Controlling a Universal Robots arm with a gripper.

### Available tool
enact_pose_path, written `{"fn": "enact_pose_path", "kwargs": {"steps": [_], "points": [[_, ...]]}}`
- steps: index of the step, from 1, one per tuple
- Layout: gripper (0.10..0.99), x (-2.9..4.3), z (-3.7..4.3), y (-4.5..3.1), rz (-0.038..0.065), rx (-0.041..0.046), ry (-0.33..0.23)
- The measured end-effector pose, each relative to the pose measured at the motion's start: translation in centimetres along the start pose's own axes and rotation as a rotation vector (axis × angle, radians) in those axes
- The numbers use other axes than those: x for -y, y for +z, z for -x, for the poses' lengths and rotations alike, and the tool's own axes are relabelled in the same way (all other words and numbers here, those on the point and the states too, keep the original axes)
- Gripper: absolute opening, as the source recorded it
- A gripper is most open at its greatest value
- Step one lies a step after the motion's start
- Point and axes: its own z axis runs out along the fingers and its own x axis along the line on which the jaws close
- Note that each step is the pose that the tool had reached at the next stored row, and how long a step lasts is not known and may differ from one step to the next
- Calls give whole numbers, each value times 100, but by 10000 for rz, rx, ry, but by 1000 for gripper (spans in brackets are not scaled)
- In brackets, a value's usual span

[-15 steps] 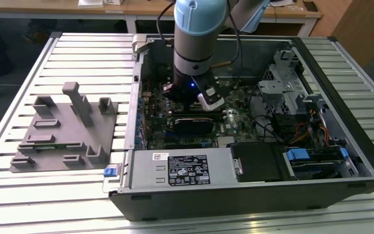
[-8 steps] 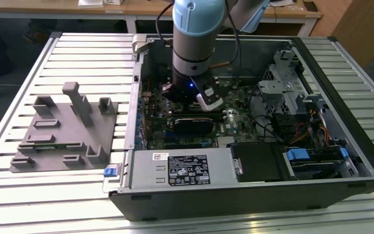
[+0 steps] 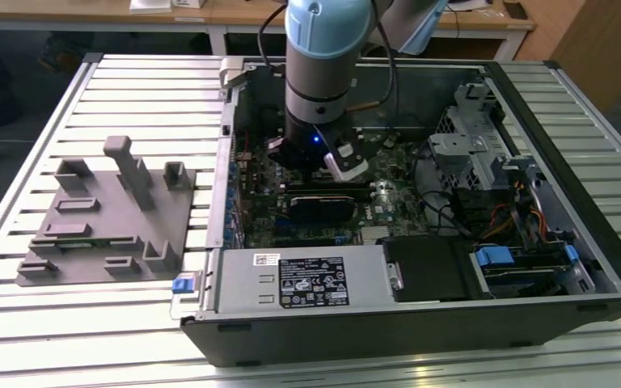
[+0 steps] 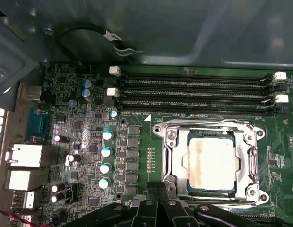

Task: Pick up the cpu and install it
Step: 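Install the second cpu locking lever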

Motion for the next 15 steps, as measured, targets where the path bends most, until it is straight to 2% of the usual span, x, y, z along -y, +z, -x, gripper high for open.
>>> {"fn": "enact_pose_path", "kwargs": {"steps": [4,15], "points": [[106,-9,-2,-35,4,3,2],[106,-48,-4,-246,67,2,1]]}}
